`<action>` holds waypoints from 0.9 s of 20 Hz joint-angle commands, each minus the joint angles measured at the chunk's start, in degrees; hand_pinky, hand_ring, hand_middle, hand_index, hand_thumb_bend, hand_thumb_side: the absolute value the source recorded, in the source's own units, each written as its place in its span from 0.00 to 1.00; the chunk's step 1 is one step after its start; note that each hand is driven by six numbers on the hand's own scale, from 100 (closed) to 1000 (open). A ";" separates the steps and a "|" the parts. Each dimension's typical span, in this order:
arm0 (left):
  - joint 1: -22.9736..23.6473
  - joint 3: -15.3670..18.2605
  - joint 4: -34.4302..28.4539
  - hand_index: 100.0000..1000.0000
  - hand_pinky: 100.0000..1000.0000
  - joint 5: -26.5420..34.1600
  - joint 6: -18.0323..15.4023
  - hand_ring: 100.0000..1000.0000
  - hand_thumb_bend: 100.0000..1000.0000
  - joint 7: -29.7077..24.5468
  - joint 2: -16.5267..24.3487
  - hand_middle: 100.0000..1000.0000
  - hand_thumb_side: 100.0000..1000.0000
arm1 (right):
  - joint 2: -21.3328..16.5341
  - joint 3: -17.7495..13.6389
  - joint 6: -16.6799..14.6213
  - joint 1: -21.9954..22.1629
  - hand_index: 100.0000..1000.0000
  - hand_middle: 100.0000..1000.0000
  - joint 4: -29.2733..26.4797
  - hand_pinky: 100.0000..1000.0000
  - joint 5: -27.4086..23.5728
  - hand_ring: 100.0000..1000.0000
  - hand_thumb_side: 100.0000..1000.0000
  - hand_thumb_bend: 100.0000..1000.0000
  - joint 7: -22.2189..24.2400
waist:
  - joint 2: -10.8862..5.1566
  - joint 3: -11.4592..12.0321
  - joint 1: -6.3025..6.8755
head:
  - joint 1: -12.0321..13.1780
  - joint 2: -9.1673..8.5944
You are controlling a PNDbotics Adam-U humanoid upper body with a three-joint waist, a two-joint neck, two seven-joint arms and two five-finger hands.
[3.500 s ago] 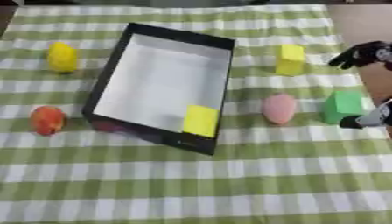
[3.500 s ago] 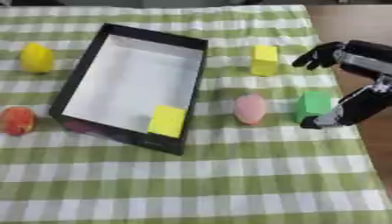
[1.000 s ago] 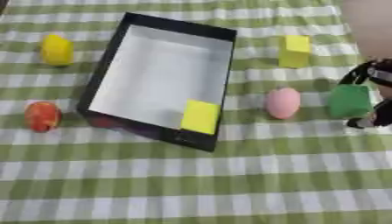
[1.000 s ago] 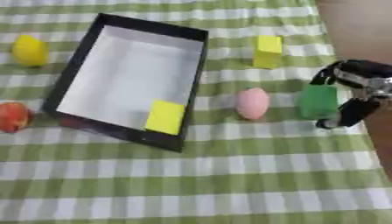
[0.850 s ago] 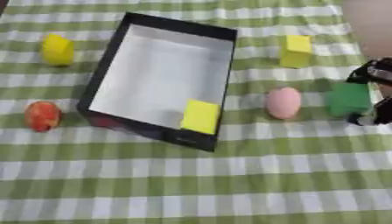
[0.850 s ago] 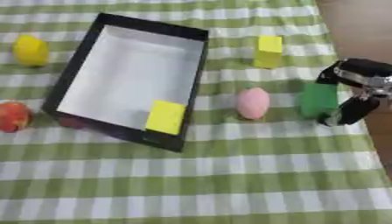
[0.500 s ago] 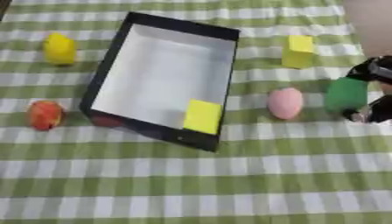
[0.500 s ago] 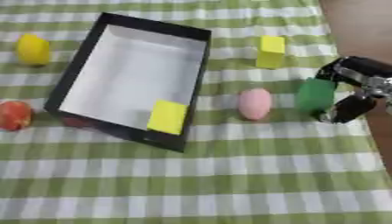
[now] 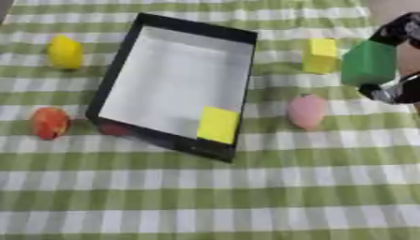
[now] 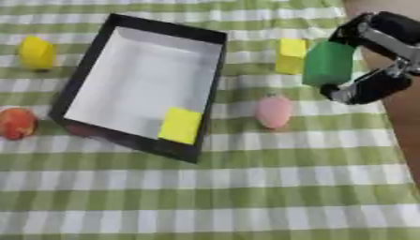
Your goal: Pick up objects on the table and place them in the box.
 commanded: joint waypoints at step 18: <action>-2.55 -0.88 -2.12 0.88 0.75 -4.34 0.65 0.72 0.75 -1.24 4.07 0.72 0.63 | 16.67 15.68 -8.41 -26.09 0.45 0.32 -0.11 0.77 6.94 0.58 0.00 0.26 12.02 | -4.24 4.59 -1.87 | -8.54 0.29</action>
